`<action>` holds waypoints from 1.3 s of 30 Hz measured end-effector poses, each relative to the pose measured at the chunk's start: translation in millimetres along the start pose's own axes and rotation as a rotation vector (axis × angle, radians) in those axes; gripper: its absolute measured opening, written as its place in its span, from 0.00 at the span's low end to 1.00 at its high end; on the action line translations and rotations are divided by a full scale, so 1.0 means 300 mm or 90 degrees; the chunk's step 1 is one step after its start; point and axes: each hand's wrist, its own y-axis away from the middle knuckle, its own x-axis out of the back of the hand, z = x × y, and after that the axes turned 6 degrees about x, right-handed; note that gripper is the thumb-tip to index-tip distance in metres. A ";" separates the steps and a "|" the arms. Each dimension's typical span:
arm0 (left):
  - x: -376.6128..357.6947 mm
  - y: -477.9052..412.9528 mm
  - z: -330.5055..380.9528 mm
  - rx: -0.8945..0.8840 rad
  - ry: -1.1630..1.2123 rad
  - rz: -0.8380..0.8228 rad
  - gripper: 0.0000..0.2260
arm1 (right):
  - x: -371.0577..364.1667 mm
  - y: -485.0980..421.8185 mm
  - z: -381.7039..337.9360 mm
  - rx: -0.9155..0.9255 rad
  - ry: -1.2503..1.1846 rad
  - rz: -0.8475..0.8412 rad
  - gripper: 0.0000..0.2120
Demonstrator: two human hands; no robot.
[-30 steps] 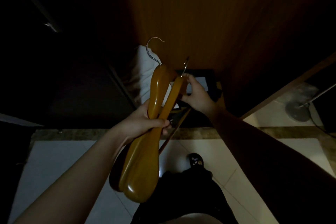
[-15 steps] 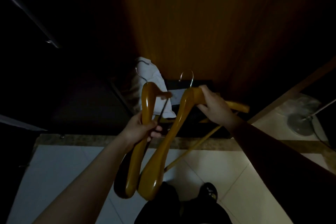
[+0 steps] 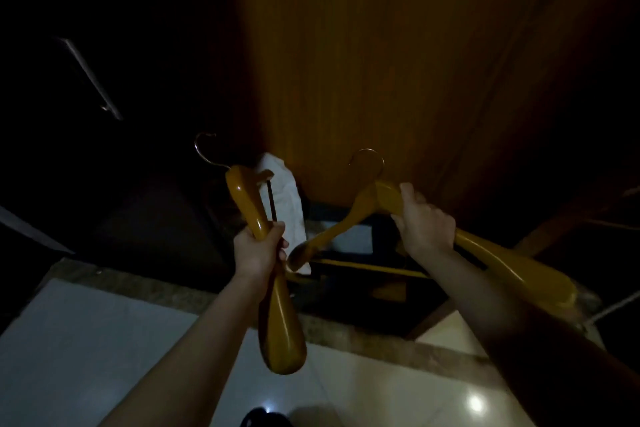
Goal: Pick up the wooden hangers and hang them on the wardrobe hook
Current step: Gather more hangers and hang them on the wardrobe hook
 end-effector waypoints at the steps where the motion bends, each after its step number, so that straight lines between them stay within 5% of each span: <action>1: -0.029 0.007 0.037 -0.035 0.018 0.007 0.06 | 0.038 -0.026 0.001 -0.002 -0.006 0.017 0.22; 11: -0.235 0.050 0.507 -0.312 0.158 -0.059 0.03 | 0.493 -0.311 -0.089 -0.014 -0.083 0.190 0.27; 22: -0.315 -0.035 0.991 -0.540 0.126 -0.174 0.27 | 0.848 -0.592 -0.196 0.072 -0.142 0.295 0.35; 28: -0.370 -0.105 1.274 -0.539 0.106 -0.173 0.39 | 1.015 -0.795 -0.256 0.123 -0.192 0.361 0.36; 36: -0.431 -0.251 1.583 -0.559 -0.018 -0.121 0.23 | 1.250 -1.048 -0.324 0.126 -0.183 0.434 0.39; 39: -0.456 -0.292 1.670 -0.591 -0.060 -0.076 0.33 | 1.316 -1.131 -0.346 0.121 -0.194 0.438 0.40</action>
